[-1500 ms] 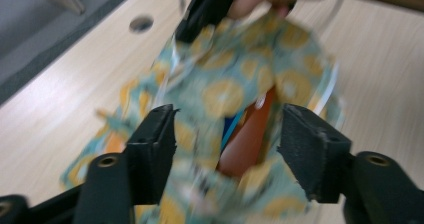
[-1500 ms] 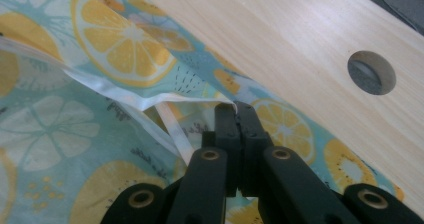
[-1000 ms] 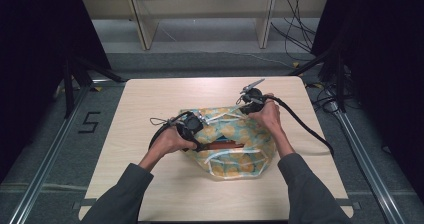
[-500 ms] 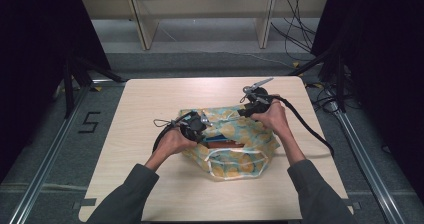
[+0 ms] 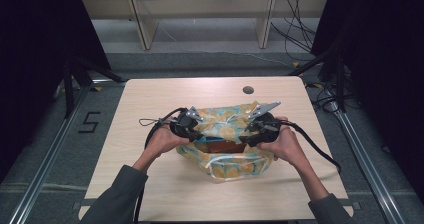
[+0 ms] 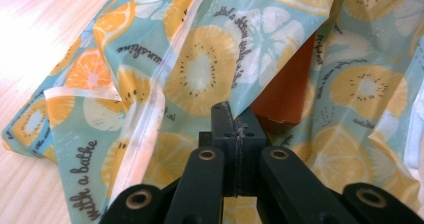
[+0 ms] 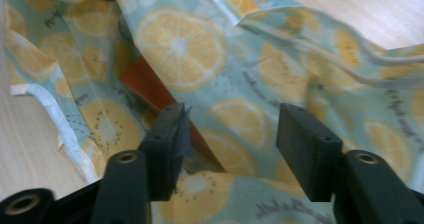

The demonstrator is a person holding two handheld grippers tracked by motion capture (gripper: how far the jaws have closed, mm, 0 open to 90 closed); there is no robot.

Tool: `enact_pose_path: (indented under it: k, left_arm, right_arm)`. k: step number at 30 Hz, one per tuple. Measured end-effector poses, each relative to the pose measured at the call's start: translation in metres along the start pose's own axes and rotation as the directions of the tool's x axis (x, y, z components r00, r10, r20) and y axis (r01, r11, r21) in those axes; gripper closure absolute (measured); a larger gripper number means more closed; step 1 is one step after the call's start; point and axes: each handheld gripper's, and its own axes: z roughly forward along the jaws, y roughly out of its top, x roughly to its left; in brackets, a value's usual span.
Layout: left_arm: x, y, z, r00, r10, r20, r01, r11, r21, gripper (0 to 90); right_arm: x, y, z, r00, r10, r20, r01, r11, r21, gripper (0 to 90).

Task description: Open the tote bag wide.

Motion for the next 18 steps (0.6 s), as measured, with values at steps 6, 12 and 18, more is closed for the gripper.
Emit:
enact_pose_path:
  k: [6,12,18]
  left_arm:
    - [0.0,0.0,-0.003,0.9999,0.01,0.007,-0.01,0.9999,-0.006,89.6]
    - [-0.01,-0.001,-0.008,0.9994,0.02,0.029,-0.02,0.9997,-0.017,89.6]
    - [-0.033,0.001,-0.033,0.9903,0.086,0.109,-0.078,0.9945,-0.07,89.8]
  right_arm:
    - [0.014,0.004,0.023,0.9991,-0.043,0.005,0.043,0.9982,0.041,33.6]
    - [0.013,0.01,0.04,0.9875,-0.147,0.058,0.143,0.9872,0.071,77.6]
    - [0.007,0.024,0.016,0.9899,-0.142,-0.009,0.142,0.9899,-0.006,90.0]
